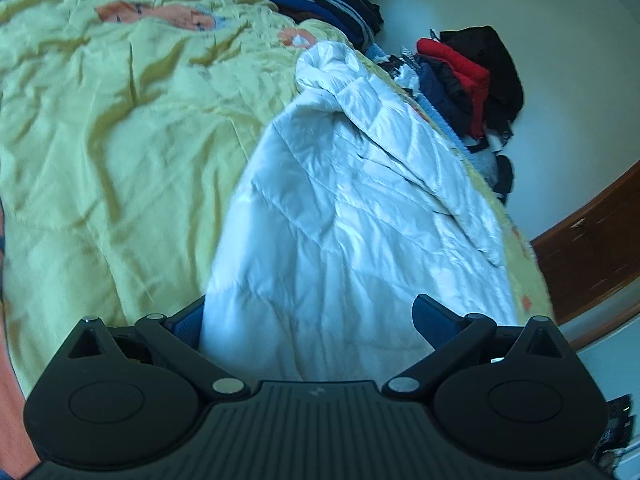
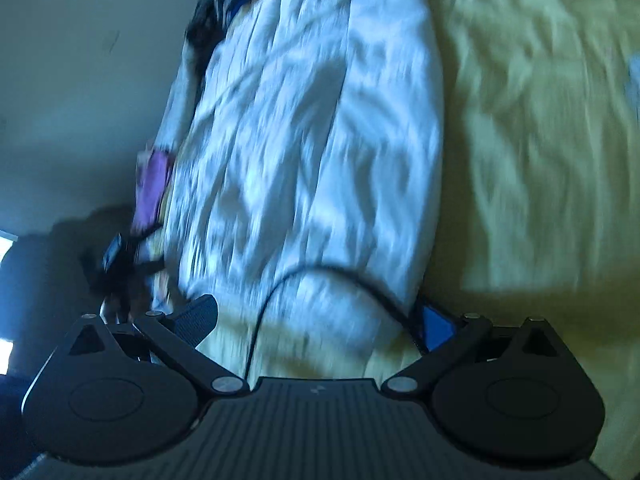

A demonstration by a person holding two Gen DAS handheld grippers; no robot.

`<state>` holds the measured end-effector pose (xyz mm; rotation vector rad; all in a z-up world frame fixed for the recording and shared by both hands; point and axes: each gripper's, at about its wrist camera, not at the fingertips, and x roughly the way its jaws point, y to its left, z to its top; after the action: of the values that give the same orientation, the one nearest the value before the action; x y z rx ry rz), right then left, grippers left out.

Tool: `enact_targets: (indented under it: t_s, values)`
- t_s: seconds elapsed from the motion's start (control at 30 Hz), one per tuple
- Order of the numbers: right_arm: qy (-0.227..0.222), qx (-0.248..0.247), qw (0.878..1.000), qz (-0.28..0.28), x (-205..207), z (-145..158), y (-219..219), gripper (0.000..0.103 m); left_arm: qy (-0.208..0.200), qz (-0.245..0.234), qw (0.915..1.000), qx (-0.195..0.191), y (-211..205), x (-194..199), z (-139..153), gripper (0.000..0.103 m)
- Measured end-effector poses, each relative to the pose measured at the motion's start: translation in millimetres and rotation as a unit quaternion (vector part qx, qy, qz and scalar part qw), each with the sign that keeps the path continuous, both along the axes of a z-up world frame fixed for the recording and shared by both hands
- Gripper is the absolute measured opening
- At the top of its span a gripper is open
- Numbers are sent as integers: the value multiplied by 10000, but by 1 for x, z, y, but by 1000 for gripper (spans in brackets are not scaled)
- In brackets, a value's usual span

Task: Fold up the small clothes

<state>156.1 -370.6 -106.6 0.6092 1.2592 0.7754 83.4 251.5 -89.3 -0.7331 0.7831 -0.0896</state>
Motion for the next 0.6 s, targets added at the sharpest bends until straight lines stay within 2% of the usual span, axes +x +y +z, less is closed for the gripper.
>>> enact_targets:
  t_s: [0.07,0.13,0.23,0.33,0.4,0.47,0.53,0.6]
  values:
    - [263,82,9996,75,-15,-1,-5,101,12,-88,9998,-163,1,-2,0,103]
    - [287,-111,9983,488,-31,3,-1,101,88,-113,9998,-169,3,-4,1,103]
    - [190,-960,9900,1015,-56,20,-3,101,173,-137,9995,-242,8,-7,0,103]
    - [-39,-1593,9826,952,-60,37,-16,102,172,-71,9988,-456,13,-7,-3,103]
    - [-159,-1418,9880,594,-54,46,-31,102,187,1,9978,-634,16,-6,-5,103]
    - [-170,-844,9962,162,-46,50,-46,102,189,65,9968,-773,18,-6,-7,103]
    - [-129,-389,9986,-337,-35,48,-58,103,209,108,9955,-914,21,-7,-8,103]
    - [8,-137,9971,-743,-24,39,-70,103,237,81,9936,-1098,21,-8,-9,103]
